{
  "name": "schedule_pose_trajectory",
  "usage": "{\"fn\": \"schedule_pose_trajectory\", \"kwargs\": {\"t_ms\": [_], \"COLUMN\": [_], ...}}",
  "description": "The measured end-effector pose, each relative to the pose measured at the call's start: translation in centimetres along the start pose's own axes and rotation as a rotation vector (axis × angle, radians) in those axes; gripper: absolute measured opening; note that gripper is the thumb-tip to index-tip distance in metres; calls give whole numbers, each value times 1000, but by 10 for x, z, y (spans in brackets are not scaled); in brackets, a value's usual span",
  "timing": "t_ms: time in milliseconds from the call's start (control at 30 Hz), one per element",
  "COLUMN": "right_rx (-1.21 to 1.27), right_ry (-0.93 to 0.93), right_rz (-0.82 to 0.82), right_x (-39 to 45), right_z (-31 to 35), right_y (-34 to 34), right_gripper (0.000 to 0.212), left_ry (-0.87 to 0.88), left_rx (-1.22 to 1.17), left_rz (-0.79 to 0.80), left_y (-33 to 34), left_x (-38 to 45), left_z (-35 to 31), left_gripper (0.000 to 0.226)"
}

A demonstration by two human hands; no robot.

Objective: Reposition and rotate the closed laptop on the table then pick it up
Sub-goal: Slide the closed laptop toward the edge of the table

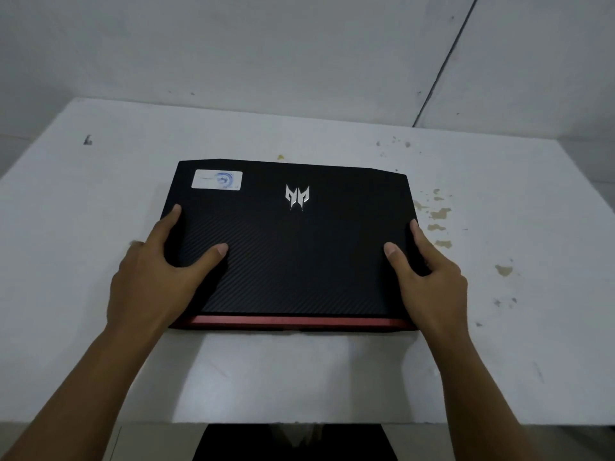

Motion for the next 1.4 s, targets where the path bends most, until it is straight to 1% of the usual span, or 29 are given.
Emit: {"fn": "schedule_pose_trajectory", "kwargs": {"t_ms": [100, 233, 400, 767, 900, 1000, 1133, 1233, 1400], "right_rx": [17, 43, 68, 68, 44, 12, -52, -123, -229], "right_ry": [-38, -64, -136, -138, -129, -129, -119, -116, -123], "right_rz": [-32, -69, -113, -133, -121, -122, -116, -115, -93], "right_x": [-9, -19, -41, -88, -90, -90, -90, -90, -86], "right_z": [-6, -13, -24, -44, -48, -50, -54, -57, -59], "right_y": [2, 1, -10, -47, -54, -56, -53, -51, -50], "right_gripper": [65, 66, 68, 68, 69, 68, 68, 69, 71], "left_ry": [49, 111, 204, 288, 295, 318, 354, 371, 361], "left_rx": [-10, -23, -61, -86, -116, -86, -74, -99, -116], "left_rz": [-16, -56, -91, -51, -5, 26, 42, 68, 184], "left_y": [0, -2, -3, -11, -7, -5, -5, -3, -1], "left_x": [-7, -13, -31, -73, -81, -82, -81, -78, -68], "left_z": [10, 22, 35, 43, 45, 48, 54, 61, 69], "left_gripper": [100, 91, 91, 85, 90, 91, 96, 91, 84]}}
Point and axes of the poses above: each hand's wrist, its own x-axis towards the middle knuckle, its own y-axis out of the palm, z = x × y, the point moved 2 cm from there along x, towards the middle knuckle, and after that the axes turned 1 degree about -z, right-handed, at the moved point
